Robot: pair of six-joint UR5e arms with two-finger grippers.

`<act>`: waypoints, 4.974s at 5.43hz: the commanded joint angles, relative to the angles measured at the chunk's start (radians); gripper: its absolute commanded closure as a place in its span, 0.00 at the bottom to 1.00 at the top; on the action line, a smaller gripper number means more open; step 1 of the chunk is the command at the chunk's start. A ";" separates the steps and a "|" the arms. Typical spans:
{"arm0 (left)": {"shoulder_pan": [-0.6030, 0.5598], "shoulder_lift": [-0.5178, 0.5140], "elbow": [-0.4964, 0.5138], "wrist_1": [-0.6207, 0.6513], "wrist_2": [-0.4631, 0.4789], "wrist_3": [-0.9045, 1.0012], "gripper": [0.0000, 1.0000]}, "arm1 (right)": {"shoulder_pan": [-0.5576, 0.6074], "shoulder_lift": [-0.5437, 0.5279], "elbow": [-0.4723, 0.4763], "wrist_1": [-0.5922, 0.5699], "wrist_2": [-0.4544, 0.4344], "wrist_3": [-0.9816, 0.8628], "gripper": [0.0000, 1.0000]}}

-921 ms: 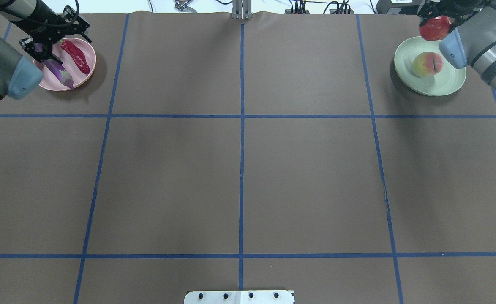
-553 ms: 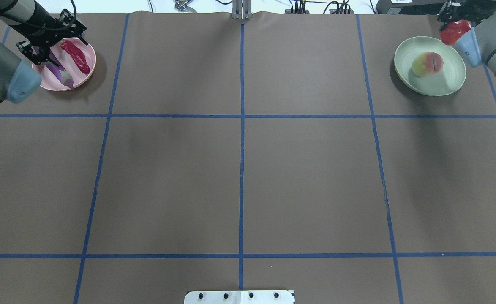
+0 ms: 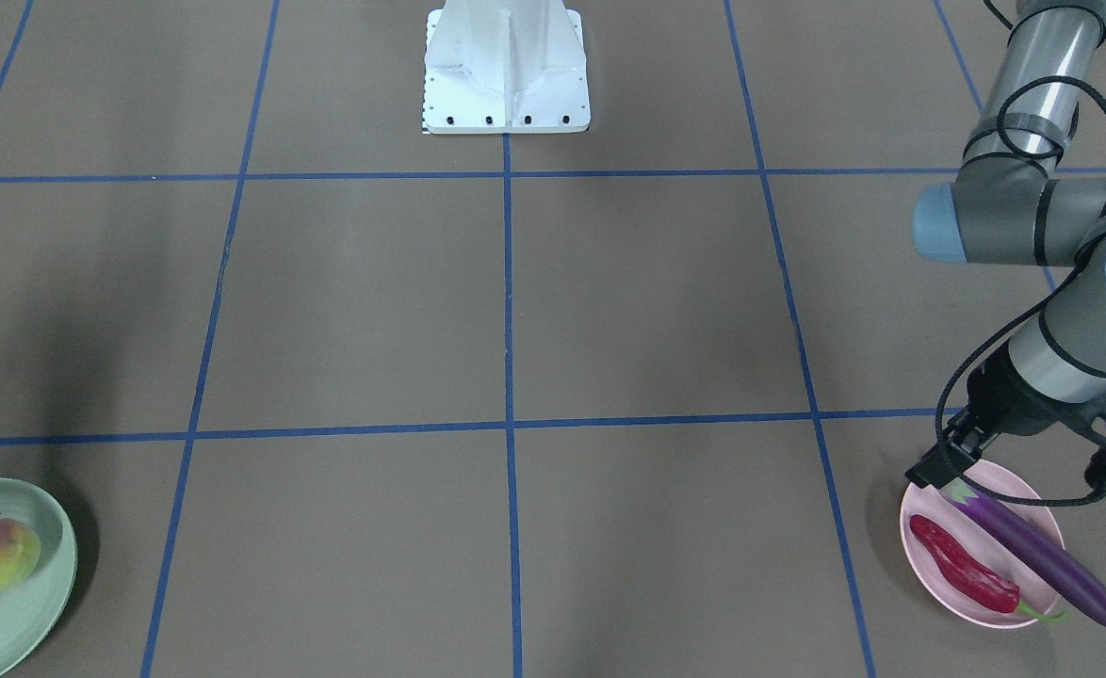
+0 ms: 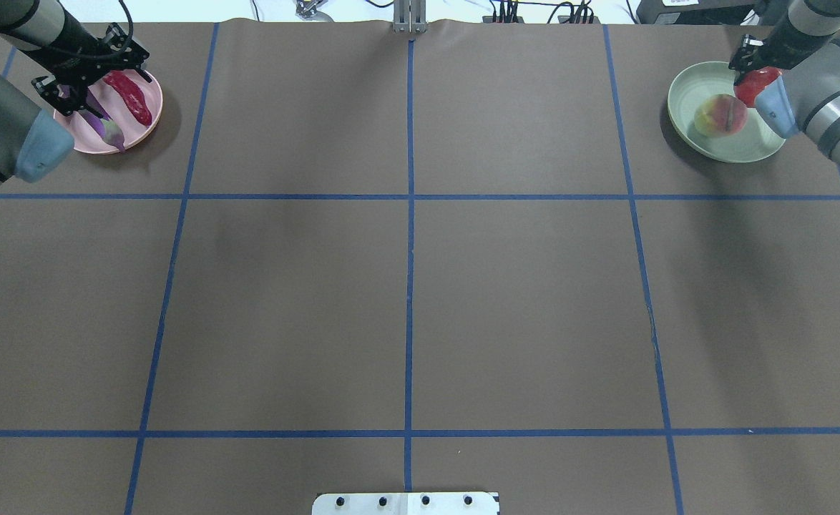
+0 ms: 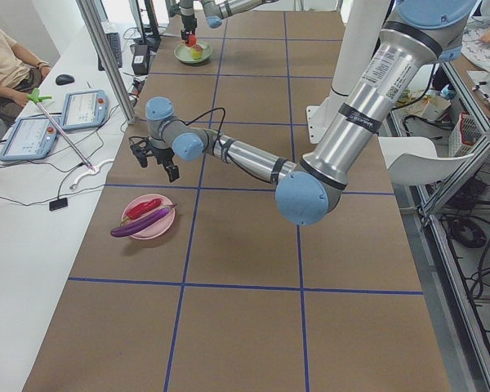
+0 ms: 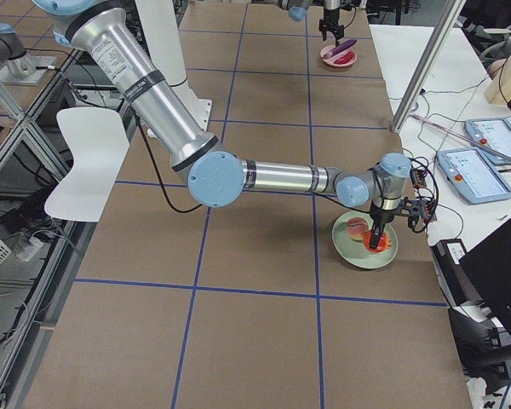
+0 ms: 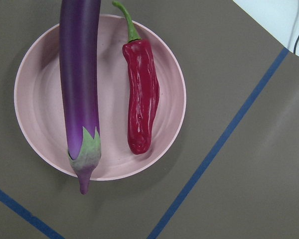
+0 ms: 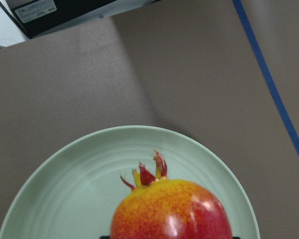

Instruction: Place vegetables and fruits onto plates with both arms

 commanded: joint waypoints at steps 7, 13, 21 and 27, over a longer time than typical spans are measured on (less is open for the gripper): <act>-0.087 0.285 -0.209 0.003 -0.030 0.672 0.00 | 0.157 -0.372 0.523 0.042 0.292 -0.115 0.00; -0.428 0.428 -0.255 0.380 -0.135 1.428 0.00 | 0.316 -0.542 0.703 -0.371 0.314 -0.757 0.00; -0.481 0.506 -0.484 0.657 -0.138 1.465 0.00 | 0.291 -0.563 0.815 -0.458 0.271 -0.758 0.00; -0.479 0.552 -0.309 0.465 -0.119 1.463 0.00 | 0.290 -0.589 0.814 -0.458 0.276 -0.753 0.00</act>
